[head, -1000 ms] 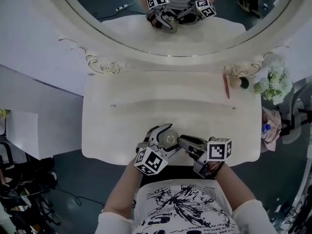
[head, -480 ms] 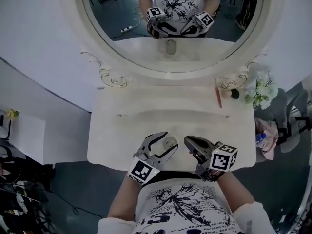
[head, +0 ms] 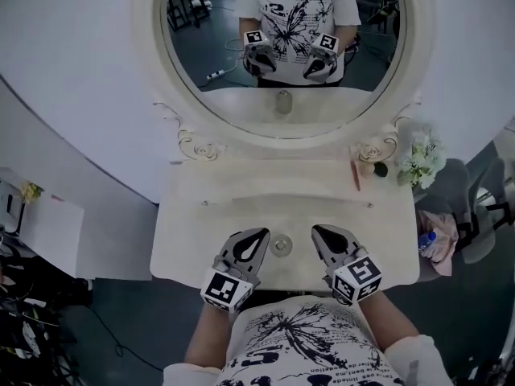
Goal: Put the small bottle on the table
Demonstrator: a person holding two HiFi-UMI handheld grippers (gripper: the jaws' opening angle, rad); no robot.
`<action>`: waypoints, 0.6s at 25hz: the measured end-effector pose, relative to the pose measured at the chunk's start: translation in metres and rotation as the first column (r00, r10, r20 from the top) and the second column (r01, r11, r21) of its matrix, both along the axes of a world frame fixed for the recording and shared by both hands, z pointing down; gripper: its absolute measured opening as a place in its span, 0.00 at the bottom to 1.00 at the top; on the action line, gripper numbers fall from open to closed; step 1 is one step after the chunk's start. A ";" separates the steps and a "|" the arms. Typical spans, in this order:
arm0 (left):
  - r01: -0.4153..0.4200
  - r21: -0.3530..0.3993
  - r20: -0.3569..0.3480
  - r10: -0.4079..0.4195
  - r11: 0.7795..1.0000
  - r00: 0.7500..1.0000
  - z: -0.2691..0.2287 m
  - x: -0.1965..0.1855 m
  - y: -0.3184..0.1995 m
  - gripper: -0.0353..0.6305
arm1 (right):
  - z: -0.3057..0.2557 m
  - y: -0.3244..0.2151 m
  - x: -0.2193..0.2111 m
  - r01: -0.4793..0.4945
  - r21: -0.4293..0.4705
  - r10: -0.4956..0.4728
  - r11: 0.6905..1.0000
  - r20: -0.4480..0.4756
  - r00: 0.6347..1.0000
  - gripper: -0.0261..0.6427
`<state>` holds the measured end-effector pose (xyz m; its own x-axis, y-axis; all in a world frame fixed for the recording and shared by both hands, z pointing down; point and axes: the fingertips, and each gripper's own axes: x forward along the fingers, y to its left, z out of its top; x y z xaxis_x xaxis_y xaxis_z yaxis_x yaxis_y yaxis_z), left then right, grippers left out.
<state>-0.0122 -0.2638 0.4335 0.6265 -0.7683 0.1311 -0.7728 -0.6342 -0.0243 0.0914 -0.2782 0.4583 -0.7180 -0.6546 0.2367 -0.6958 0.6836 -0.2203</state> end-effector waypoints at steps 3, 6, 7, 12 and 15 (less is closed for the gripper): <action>0.028 0.007 0.044 -0.028 1.000 0.999 0.000 -0.005 0.002 0.08 | -0.008 0.000 0.004 -0.027 0.095 0.031 0.995 -0.045 0.998 0.06; 0.063 0.011 0.082 -0.064 0.998 0.995 -0.002 -0.006 0.002 0.08 | -0.014 -0.001 0.009 -0.067 0.086 0.069 0.994 -0.017 0.997 0.06; 0.077 0.009 0.097 -0.077 0.997 0.992 -0.001 -0.006 0.002 0.08 | -0.016 -0.002 0.011 -0.085 0.071 0.085 0.994 -0.001 0.996 0.06; 0.091 0.019 0.116 -0.093 0.996 0.989 -0.010 -0.001 0.000 0.08 | -0.024 -0.002 0.016 -0.117 0.074 0.117 0.990 0.004 0.993 0.06; 0.096 0.025 0.100 -0.098 0.995 0.990 -0.017 0.000 -0.003 0.08 | -0.027 -0.002 0.020 -0.118 0.097 0.120 0.988 -0.014 0.993 0.06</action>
